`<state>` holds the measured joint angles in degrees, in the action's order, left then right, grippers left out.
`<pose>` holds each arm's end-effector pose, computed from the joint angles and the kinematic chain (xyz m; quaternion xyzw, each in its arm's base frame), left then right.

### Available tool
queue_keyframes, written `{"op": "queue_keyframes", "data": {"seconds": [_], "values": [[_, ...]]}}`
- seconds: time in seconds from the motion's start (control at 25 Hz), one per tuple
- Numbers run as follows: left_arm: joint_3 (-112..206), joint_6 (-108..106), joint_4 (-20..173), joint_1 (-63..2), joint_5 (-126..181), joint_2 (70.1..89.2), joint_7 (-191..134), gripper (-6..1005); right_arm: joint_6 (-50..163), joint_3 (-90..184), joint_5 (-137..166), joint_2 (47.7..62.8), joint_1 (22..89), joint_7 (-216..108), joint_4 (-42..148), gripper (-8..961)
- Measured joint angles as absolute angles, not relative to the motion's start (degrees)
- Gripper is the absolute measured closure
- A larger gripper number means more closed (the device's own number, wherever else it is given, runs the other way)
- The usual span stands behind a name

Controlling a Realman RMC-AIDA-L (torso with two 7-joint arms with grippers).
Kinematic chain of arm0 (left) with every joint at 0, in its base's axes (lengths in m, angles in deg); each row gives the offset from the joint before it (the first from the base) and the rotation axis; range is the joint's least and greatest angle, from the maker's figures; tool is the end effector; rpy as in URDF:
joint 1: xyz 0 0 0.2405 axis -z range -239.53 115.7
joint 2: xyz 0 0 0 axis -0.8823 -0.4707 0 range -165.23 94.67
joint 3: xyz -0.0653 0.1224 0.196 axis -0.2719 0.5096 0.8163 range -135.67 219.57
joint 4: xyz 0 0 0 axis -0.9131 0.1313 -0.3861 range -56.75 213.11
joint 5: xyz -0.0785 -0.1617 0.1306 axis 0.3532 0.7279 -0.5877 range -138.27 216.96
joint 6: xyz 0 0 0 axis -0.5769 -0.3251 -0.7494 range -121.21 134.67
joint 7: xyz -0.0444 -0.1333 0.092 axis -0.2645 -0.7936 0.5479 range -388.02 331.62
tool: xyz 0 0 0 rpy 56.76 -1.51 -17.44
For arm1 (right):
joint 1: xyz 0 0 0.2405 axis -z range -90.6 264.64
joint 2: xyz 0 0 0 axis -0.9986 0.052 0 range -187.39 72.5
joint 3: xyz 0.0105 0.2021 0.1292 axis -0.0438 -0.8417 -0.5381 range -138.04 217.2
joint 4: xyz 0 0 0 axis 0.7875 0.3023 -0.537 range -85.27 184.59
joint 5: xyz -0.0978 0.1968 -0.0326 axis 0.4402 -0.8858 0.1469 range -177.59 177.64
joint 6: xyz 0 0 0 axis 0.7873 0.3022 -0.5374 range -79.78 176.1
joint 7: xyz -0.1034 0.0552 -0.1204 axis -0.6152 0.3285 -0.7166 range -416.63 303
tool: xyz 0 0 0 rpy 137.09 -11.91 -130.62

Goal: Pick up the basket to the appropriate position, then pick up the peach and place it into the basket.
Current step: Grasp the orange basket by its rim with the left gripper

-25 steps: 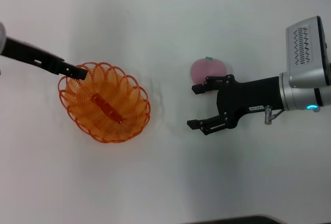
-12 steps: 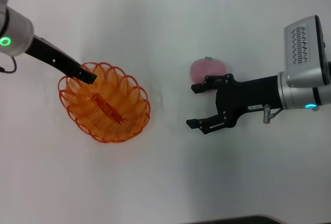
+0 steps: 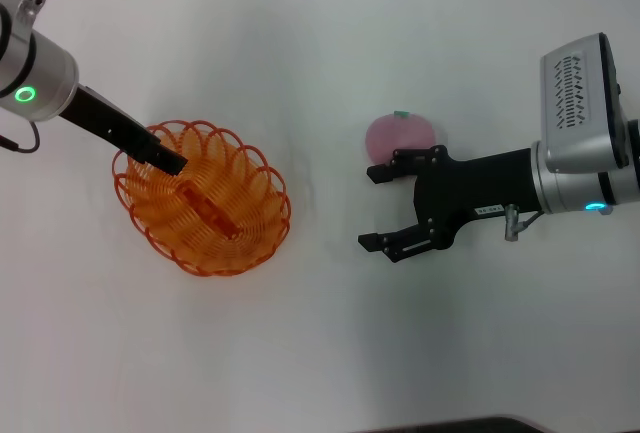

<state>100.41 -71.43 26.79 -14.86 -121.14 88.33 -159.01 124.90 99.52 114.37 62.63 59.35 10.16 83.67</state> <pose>-0.2128 0.4007 -0.0419 -0.9140 -0.3256 0.1748 0.1673 0.2705 0.3140 -0.0796 -0.9836 0.1133 0.1082 0.0897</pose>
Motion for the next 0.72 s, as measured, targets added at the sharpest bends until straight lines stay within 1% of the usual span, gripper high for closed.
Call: {"op": "queue_keyframes", "data": {"seconds": [0.28, 0.4, 0.6, 0.72], "values": [[101.30, -71.82, 26.86, -14.64, -121.22, 88.42, -159.24, 237, 124.87, 99.53, 114.37, 62.60, 59.24, 10.16, 83.46, 14], [101.30, -71.57, 26.76, -14.63, -121.23, 88.44, -159.34, 453, 124.79, 99.53, 114.37, 62.52, 59.17, 10.16, 83.19, 14], [101.39, -71.49, 26.69, -14.57, -121.23, 88.47, -159.84, 693, 124.65, 99.52, 114.37, 62.50, 59.14, 10.15, 83.17, 14], [101.45, -71.49, 26.68, -14.55, -121.23, 88.47, -159.86, 784, 124.57, 99.53, 114.37, 62.51, 59.15, 10.16, 83.15, 14]]}}
